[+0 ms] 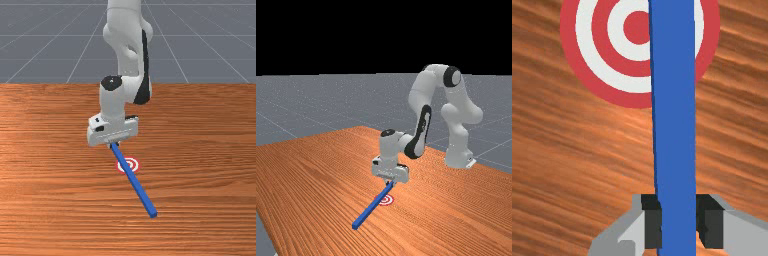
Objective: Pull the pivot to the target area
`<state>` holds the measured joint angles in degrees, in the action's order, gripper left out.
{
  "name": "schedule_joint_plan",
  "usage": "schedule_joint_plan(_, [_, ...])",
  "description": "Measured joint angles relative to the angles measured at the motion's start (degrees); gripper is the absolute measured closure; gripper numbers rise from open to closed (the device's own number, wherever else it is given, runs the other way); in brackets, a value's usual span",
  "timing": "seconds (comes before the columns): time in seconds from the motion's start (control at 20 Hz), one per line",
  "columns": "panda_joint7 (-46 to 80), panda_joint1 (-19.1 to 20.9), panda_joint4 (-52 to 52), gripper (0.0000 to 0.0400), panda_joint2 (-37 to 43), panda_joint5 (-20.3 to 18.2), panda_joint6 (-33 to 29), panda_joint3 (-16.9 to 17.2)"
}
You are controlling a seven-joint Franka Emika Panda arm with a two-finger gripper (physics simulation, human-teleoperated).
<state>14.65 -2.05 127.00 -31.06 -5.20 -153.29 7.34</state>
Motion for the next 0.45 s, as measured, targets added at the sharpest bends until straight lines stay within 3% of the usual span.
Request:
schedule_joint_plan(0.05, [2.41, -6.93, 1.7, 0.0304, -0.04, 9.71, -1.09, 6.78])
schedule_joint_plan(0.1, [5.69, -10.14, 3.4, 0.0301, 0.2, 12.11, -1.53, 9.67])
schedule_joint_plan(0.15, [-4.97, -0.64, 2.54, 0.0305, 1.63, 4.56, 2.75, 0.75])
schedule_joint_plan(0.2, [2.73, -7.59, 6.05, 0.0305, 2.14, 10.3, -3.17, 7.34])
schedule_joint_plan(0.25, [-6.23, -0.78, 6.67, 0.0305, 3.23, 5.49, -3.85, 0.91])
schedule_joint_plan(0.3, [-8.02, 1.79, 6.53, 0.0305, 3.33, 2.14, -3.22, -1.6])
schedule_joint_plan(0.35, [0.22, -1.62, 6.27, 0.0301, 2.82, 2.25, -3.38, 1.52])
schedule_joint_plan(0.4, [-0.49, -1.57, 7.21, 0.0301, 3.28, 2.64, -3.97, 1.51])
schedule_joint_plan(0.45, [-4.1, -1.19, 3.53, 0.0304, 2.19, 4.87, 4.73, 1.27])
